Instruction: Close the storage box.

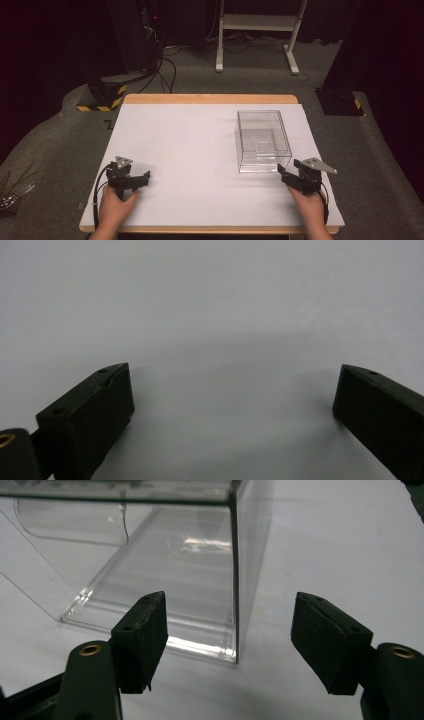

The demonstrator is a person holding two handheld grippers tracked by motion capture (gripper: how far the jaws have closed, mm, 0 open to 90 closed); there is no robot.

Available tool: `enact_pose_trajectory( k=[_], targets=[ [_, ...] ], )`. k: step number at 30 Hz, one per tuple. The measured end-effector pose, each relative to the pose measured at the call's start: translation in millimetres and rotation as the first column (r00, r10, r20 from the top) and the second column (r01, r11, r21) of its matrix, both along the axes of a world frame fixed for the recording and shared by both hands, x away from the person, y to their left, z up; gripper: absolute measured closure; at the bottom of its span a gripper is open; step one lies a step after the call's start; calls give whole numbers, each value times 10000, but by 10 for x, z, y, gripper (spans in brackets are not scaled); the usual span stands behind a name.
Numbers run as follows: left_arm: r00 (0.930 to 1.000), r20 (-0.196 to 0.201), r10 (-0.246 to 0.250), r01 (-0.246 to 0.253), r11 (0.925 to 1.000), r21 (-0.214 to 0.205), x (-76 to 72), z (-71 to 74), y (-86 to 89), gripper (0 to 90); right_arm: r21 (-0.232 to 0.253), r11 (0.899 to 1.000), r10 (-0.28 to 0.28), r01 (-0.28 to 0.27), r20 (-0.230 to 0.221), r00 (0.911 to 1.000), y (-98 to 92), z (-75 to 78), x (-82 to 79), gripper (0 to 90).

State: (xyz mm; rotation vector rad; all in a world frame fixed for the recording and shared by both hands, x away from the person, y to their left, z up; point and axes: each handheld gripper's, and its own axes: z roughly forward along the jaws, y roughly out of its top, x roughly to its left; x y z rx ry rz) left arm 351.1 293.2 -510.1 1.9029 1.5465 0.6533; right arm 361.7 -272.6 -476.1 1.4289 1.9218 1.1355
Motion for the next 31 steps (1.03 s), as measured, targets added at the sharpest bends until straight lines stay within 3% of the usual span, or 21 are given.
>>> enact_pose_trajectory(
  k=[9,15,21,31],
  targets=[
    [10000,15,21,-21,10000,-16,0,-1,-2,31,-609,9981,-77,52,-406,9991,-98,-150,-148,316],
    [10000,8,11,-11,10000,-23,-1,-1,-2,31,-1436,9896,-114,45,-473,9988,-126,-213,-258,322],
    [10000,15,30,-30,10000,0,-4,-1,-4,32,-1855,9826,-10,-109,-639,9980,-84,-244,-272,321],
    [10000,32,22,-22,10000,23,-4,-1,-5,33,-1493,9884,136,-287,-1012,9948,-119,-251,-235,325]
  ],
)
